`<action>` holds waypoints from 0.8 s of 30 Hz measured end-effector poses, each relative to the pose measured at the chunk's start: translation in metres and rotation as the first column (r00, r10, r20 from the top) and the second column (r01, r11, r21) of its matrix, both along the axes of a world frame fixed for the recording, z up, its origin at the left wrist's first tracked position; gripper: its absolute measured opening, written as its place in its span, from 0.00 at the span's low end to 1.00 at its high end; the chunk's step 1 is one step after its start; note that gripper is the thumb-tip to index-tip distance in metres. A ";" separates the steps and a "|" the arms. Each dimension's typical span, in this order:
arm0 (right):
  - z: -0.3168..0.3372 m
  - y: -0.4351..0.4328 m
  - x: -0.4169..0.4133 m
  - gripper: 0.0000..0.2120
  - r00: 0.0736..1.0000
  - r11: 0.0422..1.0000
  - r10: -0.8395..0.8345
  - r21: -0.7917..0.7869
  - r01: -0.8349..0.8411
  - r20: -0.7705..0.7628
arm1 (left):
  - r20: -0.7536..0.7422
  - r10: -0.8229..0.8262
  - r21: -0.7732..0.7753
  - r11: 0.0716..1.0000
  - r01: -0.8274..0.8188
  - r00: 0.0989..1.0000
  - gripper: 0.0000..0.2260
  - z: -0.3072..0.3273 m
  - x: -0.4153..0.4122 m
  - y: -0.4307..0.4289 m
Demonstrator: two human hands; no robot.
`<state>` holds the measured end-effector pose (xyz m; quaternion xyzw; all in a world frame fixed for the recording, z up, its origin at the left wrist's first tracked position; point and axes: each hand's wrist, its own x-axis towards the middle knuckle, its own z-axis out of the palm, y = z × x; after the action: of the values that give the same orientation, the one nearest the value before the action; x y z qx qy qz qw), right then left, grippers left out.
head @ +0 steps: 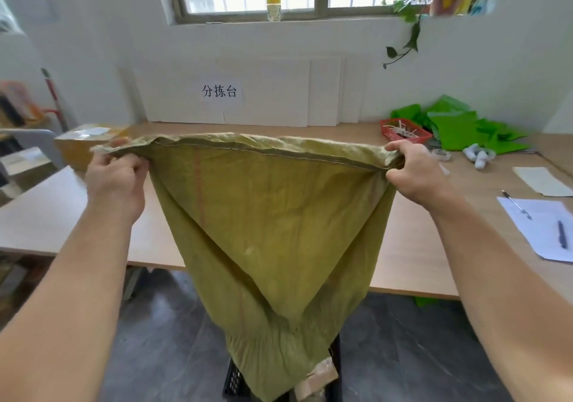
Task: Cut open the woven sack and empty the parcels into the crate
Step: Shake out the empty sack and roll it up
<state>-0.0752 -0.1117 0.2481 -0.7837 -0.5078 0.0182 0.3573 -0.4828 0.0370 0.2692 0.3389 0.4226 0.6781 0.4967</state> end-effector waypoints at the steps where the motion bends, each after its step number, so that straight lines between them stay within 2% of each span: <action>1: 0.000 -0.002 -0.001 0.25 1.000 1.000 -0.002 -0.031 0.003 0.026 | -0.072 0.000 0.038 0.999 0.003 0.997 0.14 -0.005 -0.003 -0.002; 2: 0.001 -0.003 -0.001 0.25 0.999 1.000 -0.006 -0.007 0.006 0.047 | -0.007 0.005 0.028 1.000 -0.005 1.000 0.13 -0.001 -0.002 -0.002; 6: 0.018 -0.002 0.004 0.21 0.990 0.960 -0.115 0.266 0.091 0.079 | 0.017 0.084 0.135 0.987 -0.086 0.996 0.11 0.022 -0.008 0.006; 9: 0.018 0.000 0.008 0.16 0.987 0.949 -0.151 0.288 0.131 0.048 | -0.028 0.033 0.119 0.993 -0.029 0.999 0.09 0.028 -0.008 0.007; 13: 0.017 -0.002 0.011 0.12 0.986 0.953 -0.149 0.255 0.163 -0.075 | -0.079 0.013 0.057 0.998 -0.008 0.997 0.06 0.021 -0.008 0.003; 16: 0.017 -0.003 0.016 0.09 0.980 0.959 -0.113 0.241 0.151 -0.161 | -0.034 0.031 0.015 0.999 -0.031 0.999 0.11 0.019 -0.010 0.003; 19: 0.025 -0.004 0.023 0.00 0.947 0.933 0.011 0.343 0.106 -0.320 | -0.017 0.082 -0.001 0.997 -0.082 0.997 0.15 0.030 -0.012 0.002; 22: 0.039 -0.007 0.020 0.08 0.882 0.896 0.124 0.433 0.097 -0.455 | -0.023 0.121 0.028 0.992 -0.121 0.992 0.14 0.051 -0.011 0.001; 24: 0.047 -0.010 0.015 0.09 0.852 0.866 0.175 0.489 0.105 -0.493 | -0.022 0.132 0.064 0.989 -0.131 0.991 0.09 0.069 -0.007 -0.001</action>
<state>-0.0600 -0.1212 0.2950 -0.6197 -0.3931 0.1050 0.6711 -0.4899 0.0356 0.3379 0.3345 0.4294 0.7176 0.4346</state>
